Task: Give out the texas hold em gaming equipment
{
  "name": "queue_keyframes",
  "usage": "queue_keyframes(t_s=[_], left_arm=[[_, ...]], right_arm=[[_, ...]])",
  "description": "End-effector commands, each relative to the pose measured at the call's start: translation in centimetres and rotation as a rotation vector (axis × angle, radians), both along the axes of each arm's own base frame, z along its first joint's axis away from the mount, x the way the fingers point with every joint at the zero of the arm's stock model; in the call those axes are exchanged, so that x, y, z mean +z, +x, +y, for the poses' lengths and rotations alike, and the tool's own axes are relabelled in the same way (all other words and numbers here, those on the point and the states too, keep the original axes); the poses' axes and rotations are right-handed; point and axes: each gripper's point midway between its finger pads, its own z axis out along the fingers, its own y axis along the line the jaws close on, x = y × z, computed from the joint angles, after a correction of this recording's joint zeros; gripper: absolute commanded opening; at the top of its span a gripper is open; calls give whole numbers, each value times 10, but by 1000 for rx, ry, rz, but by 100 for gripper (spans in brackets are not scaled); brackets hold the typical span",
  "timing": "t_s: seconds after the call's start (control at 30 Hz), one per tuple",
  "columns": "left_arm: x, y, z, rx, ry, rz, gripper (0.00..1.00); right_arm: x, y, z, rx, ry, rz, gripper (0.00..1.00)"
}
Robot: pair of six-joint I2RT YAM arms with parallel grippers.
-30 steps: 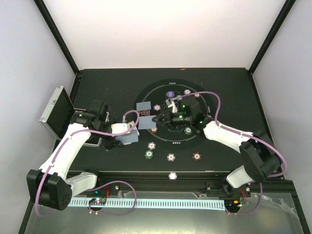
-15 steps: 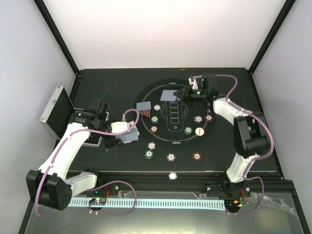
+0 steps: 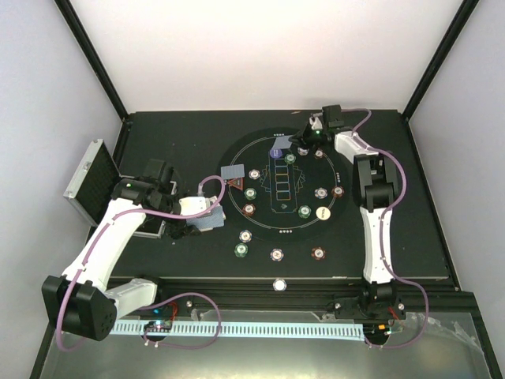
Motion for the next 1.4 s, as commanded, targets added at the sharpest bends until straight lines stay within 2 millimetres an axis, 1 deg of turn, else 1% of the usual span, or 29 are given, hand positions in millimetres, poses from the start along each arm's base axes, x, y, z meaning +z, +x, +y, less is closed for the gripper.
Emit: queue_keyframes(t_s=[0.0,0.07,0.13,0.17,0.2,0.23,0.27,0.3,0.4,0.53,0.6,0.63,0.67,0.73,0.8,0.83,0.9,0.93,0.97,1.07,1.17,1.2,1.23,1.33,1.37], left_arm=[[14,1,-5,-26,-32,-24,2],[14,2,-5,-25,-30,-27,2],[13,2,-4,-24,-29,-24,2],[14,2,-4,-23,-29,-24,2],[14,2,-5,-23,-30,-24,2],[14,2,-4,-21,-30,-23,2],[13,2,-4,-21,-29,-21,2],[13,2,-4,-21,-29,-20,2],[14,2,-4,-18,-28,-22,2],[13,2,-4,-12,-28,-20,2],[12,2,-4,-7,-28,-15,2],[13,2,-4,-5,-29,-15,2],[13,2,-4,-3,-31,-15,2],[15,2,-4,0,-35,-19,2],[16,1,-4,3,-36,-23,2],[16,1,-4,4,-38,-24,2],[18,0,-4,6,-40,-24,2],[18,0,-4,8,-42,-24,1],[19,-1,-5,7,-46,-23,2],[21,-5,-6,-3,-58,-25,2],[22,-8,-7,-16,-64,-32,2],[21,-10,-7,-18,-65,-30,1],[21,-10,-7,-18,-64,-32,2],[19,-12,-6,-19,-58,-27,2],[18,-12,-6,-20,-56,-26,2]], right_arm=[[11,20,4,-24,-17,-11,1],[2,22,7,-19,-36,11,1],[-2,22,10,-11,-55,17,2],[-2,22,10,-9,-60,17,7],[-1,22,10,-10,-62,16,16],[0,21,10,-11,-65,16,29],[3,21,9,-12,-71,13,37],[7,20,8,-11,-79,8,41],[24,17,4,-13,-104,-17,50],[61,9,-2,-15,-138,-72,52],[79,0,-6,-17,-158,-94,53],[92,-7,-8,-17,-165,-111,53],[98,-15,-10,-14,-177,-117,54],[103,-35,-14,-12,-210,-116,56],[116,-57,-9,6,-200,-147,56],[118,-70,-4,21,-191,-153,56],[127,-104,15,69,-152,-175,59],[128,-122,26,92,-126,-185,62],[134,-140,41,122,-101,-215,64],[139,-200,78,213,-28,-222,69],[137,-252,109,289,55,-213,73],[141,-269,118,314,85,-219,74],[142,-284,127,336,108,-214,75],[141,-321,149,399,158,-205,80],[142,-330,155,414,167,-205,80]])
